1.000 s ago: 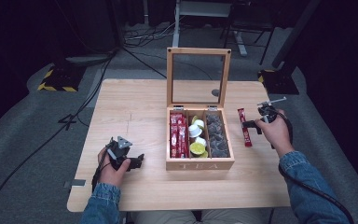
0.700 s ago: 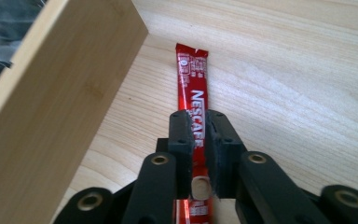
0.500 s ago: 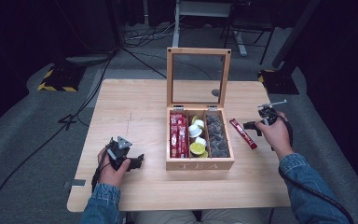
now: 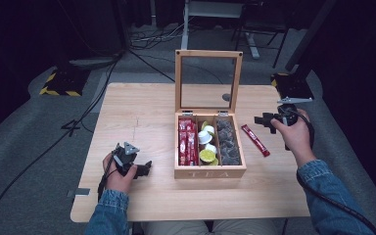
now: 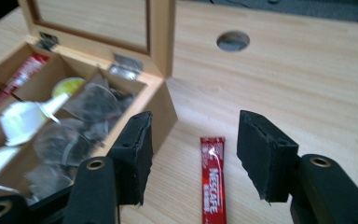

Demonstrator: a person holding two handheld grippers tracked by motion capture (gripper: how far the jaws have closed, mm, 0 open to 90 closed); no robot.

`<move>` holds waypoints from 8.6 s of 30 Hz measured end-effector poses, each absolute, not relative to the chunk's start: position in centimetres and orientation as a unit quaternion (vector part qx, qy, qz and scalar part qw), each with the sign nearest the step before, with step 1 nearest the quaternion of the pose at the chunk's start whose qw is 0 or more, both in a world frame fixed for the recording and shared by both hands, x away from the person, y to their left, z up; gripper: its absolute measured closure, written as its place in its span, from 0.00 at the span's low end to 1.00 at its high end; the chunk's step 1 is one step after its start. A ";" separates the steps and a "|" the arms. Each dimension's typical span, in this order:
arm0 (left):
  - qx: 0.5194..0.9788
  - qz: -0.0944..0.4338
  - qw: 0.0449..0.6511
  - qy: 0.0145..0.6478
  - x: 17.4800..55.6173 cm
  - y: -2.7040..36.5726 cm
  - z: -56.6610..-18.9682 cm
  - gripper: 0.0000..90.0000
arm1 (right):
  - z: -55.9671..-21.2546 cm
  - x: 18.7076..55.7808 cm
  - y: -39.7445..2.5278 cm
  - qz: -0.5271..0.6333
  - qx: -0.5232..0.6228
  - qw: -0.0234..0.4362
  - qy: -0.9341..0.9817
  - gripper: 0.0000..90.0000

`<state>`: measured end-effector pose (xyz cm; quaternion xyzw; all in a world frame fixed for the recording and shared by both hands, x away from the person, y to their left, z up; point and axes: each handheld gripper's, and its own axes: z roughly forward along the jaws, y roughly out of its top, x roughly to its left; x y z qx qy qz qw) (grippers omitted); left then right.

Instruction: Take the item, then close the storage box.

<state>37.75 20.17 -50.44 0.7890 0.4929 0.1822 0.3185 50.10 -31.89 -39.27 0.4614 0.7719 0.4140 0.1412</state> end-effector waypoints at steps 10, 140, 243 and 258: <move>0.788 0.182 0.319 0.494 37.7 20.2 -50.5 0.10 | -36.3 50.8 -30.8 0.452 0.425 0.152 0.769 0.46; 0.783 0.186 0.318 0.500 37.5 20.2 -50.5 0.10 | -30.0 47.6 -23.7 0.441 0.304 0.154 0.831 0.47; 0.789 0.181 0.319 0.493 37.1 20.6 -50.5 0.10 | -37.3 37.8 -24.6 0.386 0.242 0.182 0.872 0.29; 0.802 0.171 0.324 0.472 37.2 22.0 -50.5 0.10 | -36.2 40.8 -30.8 0.388 0.338 0.198 0.834 0.31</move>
